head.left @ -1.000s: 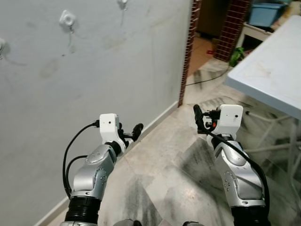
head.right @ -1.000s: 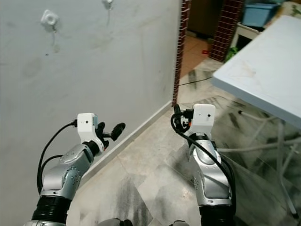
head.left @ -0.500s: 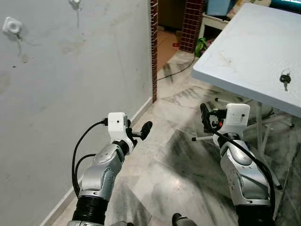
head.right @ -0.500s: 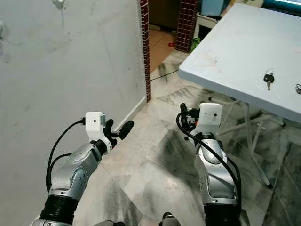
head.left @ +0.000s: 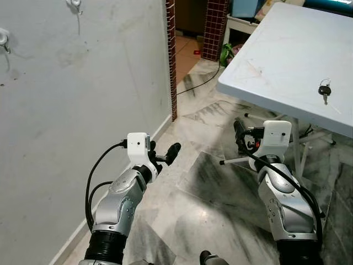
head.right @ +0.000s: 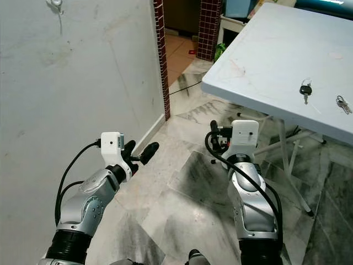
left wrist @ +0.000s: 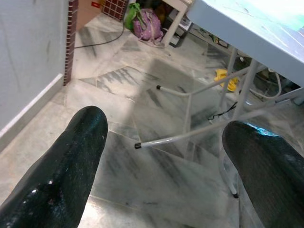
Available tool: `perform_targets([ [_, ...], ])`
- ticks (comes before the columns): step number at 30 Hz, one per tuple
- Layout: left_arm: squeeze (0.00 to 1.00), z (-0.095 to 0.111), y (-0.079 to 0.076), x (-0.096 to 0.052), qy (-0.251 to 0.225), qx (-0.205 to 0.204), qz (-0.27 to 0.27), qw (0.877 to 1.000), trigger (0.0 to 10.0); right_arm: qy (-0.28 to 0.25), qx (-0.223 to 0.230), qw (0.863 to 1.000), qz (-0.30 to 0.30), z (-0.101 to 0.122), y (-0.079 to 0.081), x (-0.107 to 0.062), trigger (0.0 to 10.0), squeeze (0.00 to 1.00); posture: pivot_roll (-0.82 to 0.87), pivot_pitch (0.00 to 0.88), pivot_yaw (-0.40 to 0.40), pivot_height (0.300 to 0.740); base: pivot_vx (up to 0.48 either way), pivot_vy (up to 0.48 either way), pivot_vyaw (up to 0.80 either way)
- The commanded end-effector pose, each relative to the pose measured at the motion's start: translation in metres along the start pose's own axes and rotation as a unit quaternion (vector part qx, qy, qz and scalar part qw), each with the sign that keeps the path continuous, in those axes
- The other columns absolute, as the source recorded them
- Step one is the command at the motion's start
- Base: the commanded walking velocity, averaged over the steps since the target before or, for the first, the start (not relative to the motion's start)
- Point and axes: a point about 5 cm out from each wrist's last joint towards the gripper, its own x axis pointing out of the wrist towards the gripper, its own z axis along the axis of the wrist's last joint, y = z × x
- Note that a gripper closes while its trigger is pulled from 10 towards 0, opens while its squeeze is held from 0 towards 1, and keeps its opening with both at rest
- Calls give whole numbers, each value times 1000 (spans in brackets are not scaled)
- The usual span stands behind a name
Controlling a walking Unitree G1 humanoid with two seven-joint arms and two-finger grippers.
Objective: Hang keys on a hook
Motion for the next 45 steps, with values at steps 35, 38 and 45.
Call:
perform_targets([
  [35,0,-8,-3,-3,20,-22,-5,1000,10000,12,-3,1000,5,-4,3,-1,10000,0,-58,116,46,740,0,-146,-75],
  [38,0,-8,-3,-3,20,-22,-5,1000,10000,13,-3,1000,5,-4,3,-1,10000,0,-58,116,46,740,0,-301,0],
  [45,0,-8,-3,-3,21,-22,-5,1000,10000,13,-5,1000,4,-4,3,-1,10000,0,-58,116,46,740,0,-298,0],
])
